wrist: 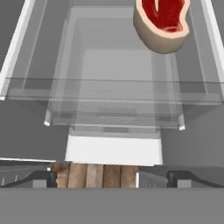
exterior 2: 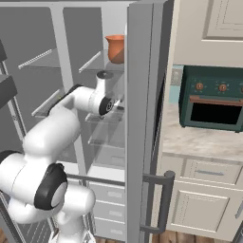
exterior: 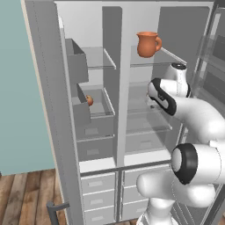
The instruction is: There's a steak in the fridge that needs to be moved to the freezer for freezing. Pick up the steak from the fridge, place it on any shelf in the freezer, and close the fridge and freezer doors when done.
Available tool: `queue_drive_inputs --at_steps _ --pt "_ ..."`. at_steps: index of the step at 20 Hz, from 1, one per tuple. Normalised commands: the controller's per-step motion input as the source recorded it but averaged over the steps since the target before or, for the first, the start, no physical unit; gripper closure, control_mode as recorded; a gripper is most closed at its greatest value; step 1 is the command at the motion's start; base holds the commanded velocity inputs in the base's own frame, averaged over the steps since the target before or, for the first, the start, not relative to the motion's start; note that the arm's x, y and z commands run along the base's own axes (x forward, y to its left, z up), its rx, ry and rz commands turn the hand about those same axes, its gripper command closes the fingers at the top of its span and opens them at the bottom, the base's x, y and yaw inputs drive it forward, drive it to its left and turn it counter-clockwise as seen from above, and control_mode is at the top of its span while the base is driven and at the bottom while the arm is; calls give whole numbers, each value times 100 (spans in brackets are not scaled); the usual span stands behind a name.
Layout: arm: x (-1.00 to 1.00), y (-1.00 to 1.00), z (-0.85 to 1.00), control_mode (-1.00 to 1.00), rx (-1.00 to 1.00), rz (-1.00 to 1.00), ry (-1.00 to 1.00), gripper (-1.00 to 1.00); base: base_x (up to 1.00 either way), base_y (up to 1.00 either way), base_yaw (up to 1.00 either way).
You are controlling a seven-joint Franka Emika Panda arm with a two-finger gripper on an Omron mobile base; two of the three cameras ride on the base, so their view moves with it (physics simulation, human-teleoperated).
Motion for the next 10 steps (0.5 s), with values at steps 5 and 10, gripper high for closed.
queue_drive_inputs --at_steps 5,10 --pt "36 -5 -40 -100 -1 0 -5 -100 0 0 0" --pt "49 0 -9 -100 -1 0 0 -100 0 0 0"
